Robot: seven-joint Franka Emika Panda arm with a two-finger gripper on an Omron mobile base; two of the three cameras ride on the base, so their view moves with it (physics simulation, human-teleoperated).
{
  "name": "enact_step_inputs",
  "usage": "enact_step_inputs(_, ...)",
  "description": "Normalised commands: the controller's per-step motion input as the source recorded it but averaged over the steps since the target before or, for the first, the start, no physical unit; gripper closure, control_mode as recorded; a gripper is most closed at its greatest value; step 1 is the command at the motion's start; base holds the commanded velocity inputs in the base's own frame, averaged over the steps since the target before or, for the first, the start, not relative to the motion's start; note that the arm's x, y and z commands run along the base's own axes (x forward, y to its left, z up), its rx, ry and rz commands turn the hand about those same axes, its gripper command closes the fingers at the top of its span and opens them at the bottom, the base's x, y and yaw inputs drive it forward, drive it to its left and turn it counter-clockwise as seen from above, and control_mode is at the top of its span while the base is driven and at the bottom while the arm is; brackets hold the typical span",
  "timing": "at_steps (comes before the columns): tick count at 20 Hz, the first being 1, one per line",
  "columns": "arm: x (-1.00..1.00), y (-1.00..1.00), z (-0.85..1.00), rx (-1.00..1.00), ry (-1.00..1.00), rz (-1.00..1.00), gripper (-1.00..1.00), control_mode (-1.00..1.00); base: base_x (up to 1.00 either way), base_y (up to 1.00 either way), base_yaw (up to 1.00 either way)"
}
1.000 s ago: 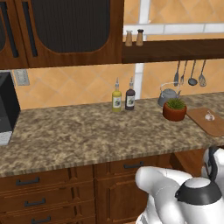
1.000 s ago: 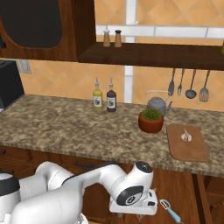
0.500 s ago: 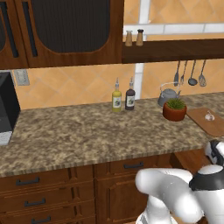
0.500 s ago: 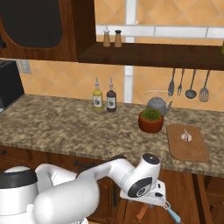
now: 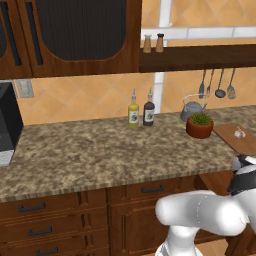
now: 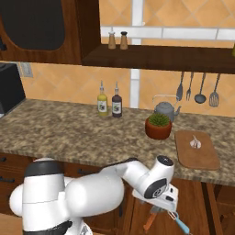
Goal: Place the appropriate cutting tool for cutting the garlic skin on the cutting board.
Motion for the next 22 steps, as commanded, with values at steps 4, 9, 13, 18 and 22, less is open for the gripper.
enact_step_inputs(4,0.0,0.0,-0.36,0.0,0.0,-0.24,-1.0,-1.0,0.0,0.0,0.0)
enact_step_inputs(9,0.06,0.06,-0.48,0.0,0.0,-0.17,-1.0,-1.0,0.0,0.0,0.0)
enact_step_inputs(13,0.0,0.0,-0.49,0.0,0.0,-0.02,-1.0,-1.0,0.0,0.0,0.0)
enact_step_inputs(18,0.01,-0.08,-0.41,0.0,0.0,0.0,-1.0,-1.0,0.0,0.0,0.0)
enact_step_inputs(22,0.04,0.0,-0.28,0.0,0.0,0.0,-1.0,-1.0,0.0,0.0,0.0)
